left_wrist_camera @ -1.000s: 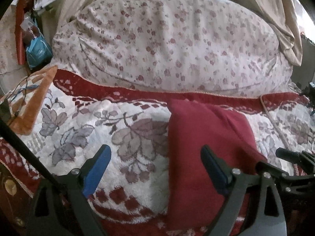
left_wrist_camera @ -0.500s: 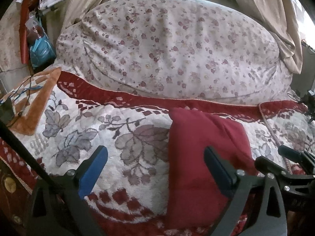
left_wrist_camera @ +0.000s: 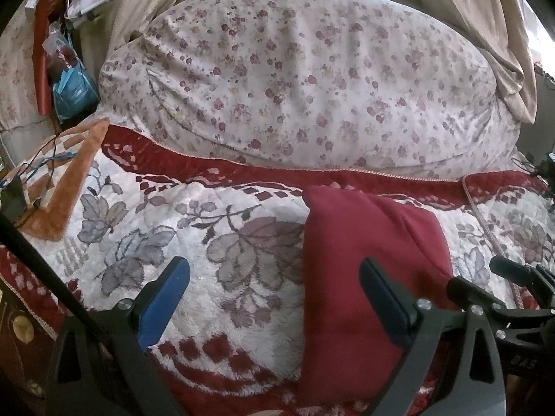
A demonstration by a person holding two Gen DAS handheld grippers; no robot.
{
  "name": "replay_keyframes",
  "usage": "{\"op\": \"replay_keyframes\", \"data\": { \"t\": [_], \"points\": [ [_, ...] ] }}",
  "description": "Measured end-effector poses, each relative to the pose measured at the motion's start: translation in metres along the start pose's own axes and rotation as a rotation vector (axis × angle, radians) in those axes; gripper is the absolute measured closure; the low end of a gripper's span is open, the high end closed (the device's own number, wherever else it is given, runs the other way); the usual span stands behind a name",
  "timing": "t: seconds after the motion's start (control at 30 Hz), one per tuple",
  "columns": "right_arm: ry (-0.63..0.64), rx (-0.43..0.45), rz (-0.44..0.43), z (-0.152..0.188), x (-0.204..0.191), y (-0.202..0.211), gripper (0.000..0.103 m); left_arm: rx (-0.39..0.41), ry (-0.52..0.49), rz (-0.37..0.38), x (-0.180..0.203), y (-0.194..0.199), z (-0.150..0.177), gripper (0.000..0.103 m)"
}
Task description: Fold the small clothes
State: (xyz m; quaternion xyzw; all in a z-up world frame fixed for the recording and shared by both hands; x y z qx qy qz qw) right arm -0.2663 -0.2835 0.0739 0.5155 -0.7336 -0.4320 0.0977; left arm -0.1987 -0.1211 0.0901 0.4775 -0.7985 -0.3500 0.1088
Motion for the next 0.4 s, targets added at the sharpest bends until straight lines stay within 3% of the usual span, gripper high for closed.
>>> {"op": "replay_keyframes", "data": {
  "t": [0.4],
  "points": [
    [-0.023,-0.03,0.001,-0.004,0.014,-0.019,0.009,-0.036,0.007,0.008,-0.008,-0.029,0.004,0.005]
  ]
}}
Point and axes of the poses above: each gripper's, at about its wrist camera, not at the fingertips, and y roughly against the way its jaws point, x to its right, z to its underside, the point moved 7 cm from there along -y, roughly the way its jaws point, and after that the axes turned 14 degrees about -y, right-handed, at the moved point
